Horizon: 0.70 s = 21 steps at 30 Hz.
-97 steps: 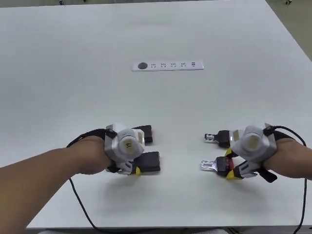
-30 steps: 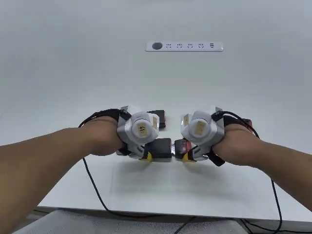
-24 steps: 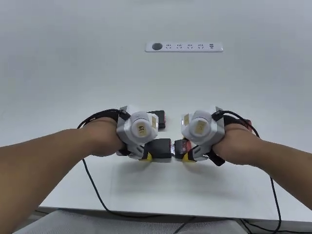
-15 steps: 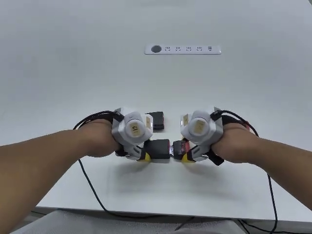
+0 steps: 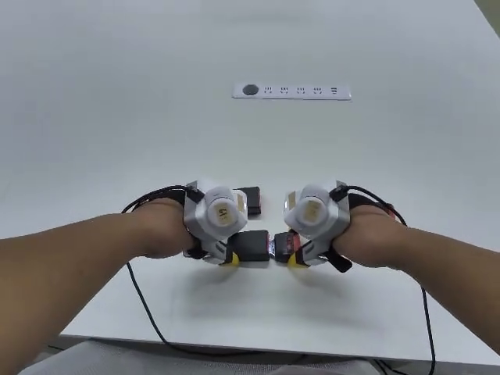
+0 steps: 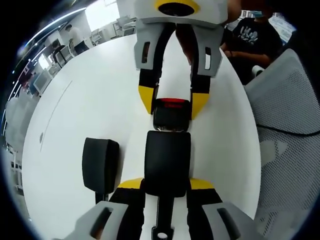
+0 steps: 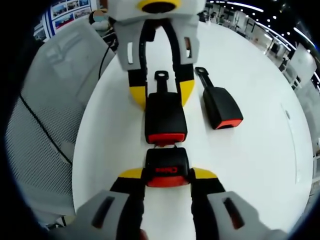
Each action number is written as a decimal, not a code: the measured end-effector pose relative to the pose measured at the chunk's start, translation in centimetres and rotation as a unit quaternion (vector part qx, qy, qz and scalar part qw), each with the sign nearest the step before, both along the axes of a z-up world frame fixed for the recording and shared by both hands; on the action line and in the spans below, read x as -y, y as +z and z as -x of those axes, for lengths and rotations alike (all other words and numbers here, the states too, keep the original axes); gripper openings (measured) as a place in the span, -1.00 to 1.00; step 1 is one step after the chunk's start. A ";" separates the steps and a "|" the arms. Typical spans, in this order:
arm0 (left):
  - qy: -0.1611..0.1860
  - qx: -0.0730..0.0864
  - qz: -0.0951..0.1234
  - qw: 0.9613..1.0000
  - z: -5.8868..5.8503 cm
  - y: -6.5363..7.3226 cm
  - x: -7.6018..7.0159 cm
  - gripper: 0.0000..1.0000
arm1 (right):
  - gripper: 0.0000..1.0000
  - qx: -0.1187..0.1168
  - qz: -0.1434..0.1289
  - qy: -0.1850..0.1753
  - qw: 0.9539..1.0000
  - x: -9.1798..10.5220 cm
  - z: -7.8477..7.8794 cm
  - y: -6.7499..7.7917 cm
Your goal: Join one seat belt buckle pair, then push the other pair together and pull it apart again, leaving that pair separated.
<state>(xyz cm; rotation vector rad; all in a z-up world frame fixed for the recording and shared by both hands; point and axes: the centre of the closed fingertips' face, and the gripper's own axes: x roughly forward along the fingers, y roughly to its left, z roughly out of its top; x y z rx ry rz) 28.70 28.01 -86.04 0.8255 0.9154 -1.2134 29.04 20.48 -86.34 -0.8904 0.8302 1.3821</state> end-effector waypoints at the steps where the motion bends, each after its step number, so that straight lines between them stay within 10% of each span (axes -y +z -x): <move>1: -0.002 0.004 -0.003 1.000 0.0 0.0 0.0 -0.35 | -0.26 0.003 0.002 -0.002 1.000 0.1 -0.1 0.0; 5: -0.040 0.033 -0.057 0.997 -0.1 0.2 -1.0 -0.32 | -0.16 0.020 -0.001 -0.018 1.000 0.2 -0.4 0.4; 21: 0.020 0.061 -0.018 0.998 -3.9 4.2 -2.2 -0.04 | -0.19 0.034 -0.044 -0.050 0.997 2.6 -1.7 4.5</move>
